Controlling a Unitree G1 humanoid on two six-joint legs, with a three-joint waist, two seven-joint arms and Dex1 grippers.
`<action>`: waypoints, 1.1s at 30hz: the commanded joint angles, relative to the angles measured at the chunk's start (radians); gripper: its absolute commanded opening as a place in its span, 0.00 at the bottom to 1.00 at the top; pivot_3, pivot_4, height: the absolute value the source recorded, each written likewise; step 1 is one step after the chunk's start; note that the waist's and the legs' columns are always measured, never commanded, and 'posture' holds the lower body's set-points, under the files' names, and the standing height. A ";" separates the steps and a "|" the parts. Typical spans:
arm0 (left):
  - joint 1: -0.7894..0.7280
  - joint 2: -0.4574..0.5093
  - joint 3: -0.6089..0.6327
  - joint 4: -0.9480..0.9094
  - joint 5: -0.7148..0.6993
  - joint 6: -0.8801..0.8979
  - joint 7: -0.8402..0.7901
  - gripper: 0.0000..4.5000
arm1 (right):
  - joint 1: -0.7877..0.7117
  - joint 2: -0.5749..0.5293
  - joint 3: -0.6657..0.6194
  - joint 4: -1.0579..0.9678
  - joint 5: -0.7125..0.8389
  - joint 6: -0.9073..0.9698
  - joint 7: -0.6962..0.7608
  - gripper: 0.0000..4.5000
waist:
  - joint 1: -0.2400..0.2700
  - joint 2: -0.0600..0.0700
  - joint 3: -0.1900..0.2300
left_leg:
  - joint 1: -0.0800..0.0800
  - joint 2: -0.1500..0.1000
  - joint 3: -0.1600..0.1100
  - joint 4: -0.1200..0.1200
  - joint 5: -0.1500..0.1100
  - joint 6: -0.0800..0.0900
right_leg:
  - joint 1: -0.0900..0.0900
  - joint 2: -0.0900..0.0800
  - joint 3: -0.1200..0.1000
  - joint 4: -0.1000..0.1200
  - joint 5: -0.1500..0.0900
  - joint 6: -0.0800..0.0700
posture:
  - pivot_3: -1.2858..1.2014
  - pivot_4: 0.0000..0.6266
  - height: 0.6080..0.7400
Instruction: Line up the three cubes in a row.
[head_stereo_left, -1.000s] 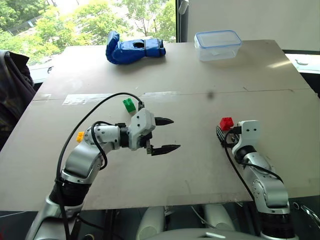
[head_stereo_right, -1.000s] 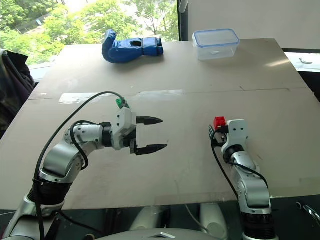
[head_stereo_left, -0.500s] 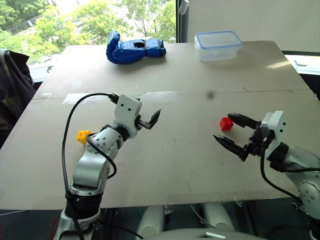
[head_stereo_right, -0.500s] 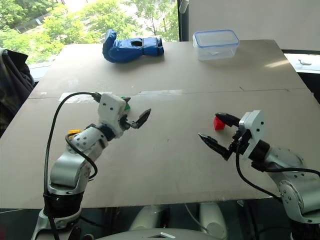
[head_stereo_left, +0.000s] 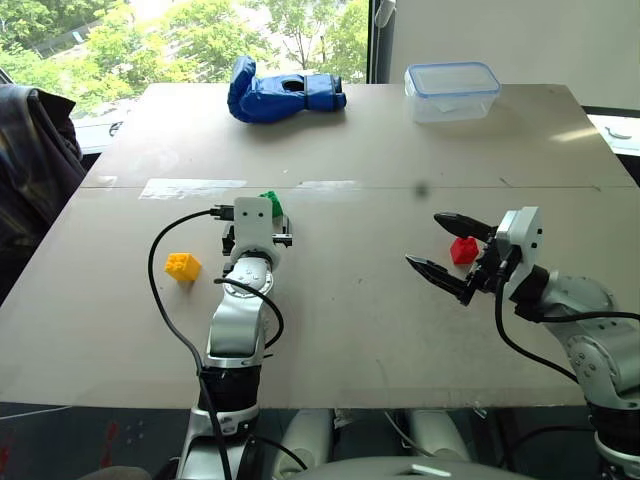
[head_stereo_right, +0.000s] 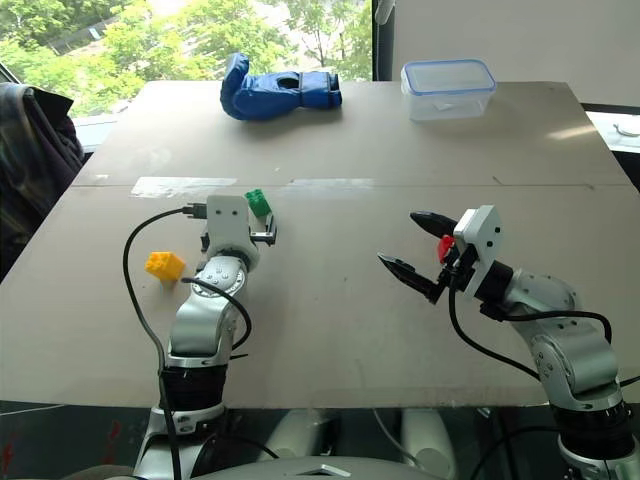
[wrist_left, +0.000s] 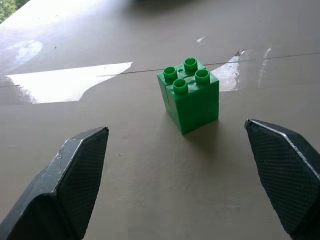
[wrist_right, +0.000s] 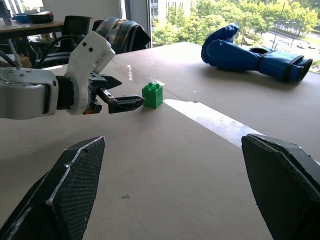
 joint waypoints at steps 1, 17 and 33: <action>-0.058 0.000 0.009 0.088 0.012 -0.118 0.013 1.00 | -0.012 0.002 0.006 -0.016 -0.014 -0.031 0.001 0.99 | 0.001 0.000 0.000 | 0.000 0.000 0.000 0.000 0.000 0.000 | 0.000 0.000 0.000 0.000 0.000 0.000 | 0.52 0.24 1.00; -0.218 -0.044 0.068 0.501 -0.014 -0.369 0.076 0.75 | 0.012 -0.001 0.004 -0.025 -0.036 -0.053 -0.014 1.00 | 0.000 -0.001 0.000 | -0.001 -0.001 0.000 0.001 0.000 0.000 | 0.000 0.000 -0.001 0.000 0.000 0.000 | 0.52 0.24 1.00; -0.214 -0.048 0.084 0.461 -0.079 -0.403 -0.001 0.29 | 0.025 -0.010 -0.013 -0.036 -0.019 -0.049 -0.026 1.00 | 0.000 -0.001 0.000 | -0.001 -0.001 0.000 0.001 0.000 0.000 | 0.000 -0.001 -0.001 0.001 0.000 0.000 | 0.52 0.24 1.00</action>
